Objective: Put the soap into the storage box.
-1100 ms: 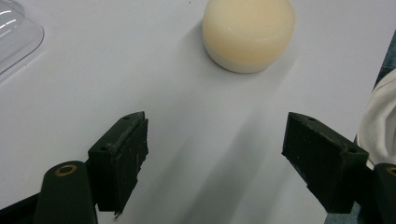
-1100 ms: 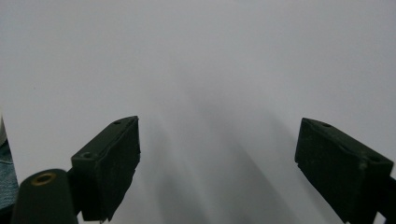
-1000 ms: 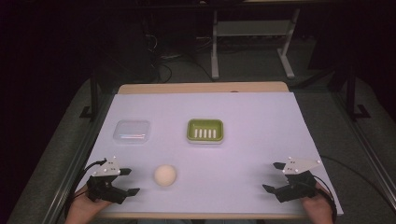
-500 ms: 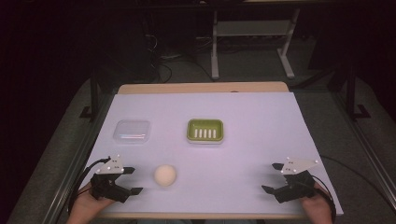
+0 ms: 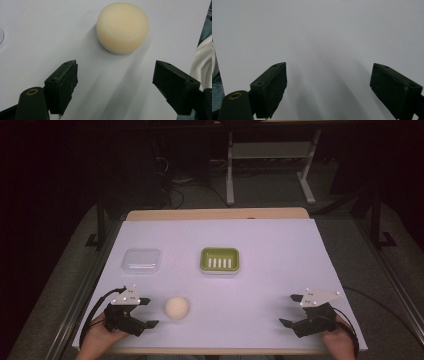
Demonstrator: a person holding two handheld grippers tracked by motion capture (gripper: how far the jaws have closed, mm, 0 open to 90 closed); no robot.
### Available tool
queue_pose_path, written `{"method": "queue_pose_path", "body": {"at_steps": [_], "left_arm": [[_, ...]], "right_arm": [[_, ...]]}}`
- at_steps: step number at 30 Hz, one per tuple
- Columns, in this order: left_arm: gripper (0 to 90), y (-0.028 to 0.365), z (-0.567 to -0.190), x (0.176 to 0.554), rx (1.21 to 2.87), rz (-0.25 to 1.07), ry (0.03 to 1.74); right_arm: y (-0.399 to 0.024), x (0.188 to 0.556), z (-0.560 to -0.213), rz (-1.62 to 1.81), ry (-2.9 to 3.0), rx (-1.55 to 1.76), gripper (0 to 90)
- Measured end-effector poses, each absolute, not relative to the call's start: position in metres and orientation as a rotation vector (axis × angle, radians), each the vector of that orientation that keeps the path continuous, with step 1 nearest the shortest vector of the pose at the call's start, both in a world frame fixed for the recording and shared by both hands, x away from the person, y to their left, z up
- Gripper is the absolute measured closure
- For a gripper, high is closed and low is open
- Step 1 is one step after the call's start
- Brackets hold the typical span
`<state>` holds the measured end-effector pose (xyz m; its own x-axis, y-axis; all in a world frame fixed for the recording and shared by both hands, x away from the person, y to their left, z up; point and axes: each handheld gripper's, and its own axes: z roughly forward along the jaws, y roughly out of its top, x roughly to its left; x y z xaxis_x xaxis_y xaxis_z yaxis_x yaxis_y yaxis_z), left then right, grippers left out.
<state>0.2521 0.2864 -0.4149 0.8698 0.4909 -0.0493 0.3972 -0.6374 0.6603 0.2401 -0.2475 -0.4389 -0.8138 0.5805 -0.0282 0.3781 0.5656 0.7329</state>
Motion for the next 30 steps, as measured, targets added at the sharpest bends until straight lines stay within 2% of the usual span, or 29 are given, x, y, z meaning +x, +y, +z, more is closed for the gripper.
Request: {"method": "queue_pose_path", "body": {"at_steps": [30], "left_arm": [[19.4, 0.245, -0.407, 0.273, 2.446, 0.149, 0.524]], "right_arm": [[-0.249, 0.235, -0.437, 1.108, 2.519, 0.809, 13.3]]}}
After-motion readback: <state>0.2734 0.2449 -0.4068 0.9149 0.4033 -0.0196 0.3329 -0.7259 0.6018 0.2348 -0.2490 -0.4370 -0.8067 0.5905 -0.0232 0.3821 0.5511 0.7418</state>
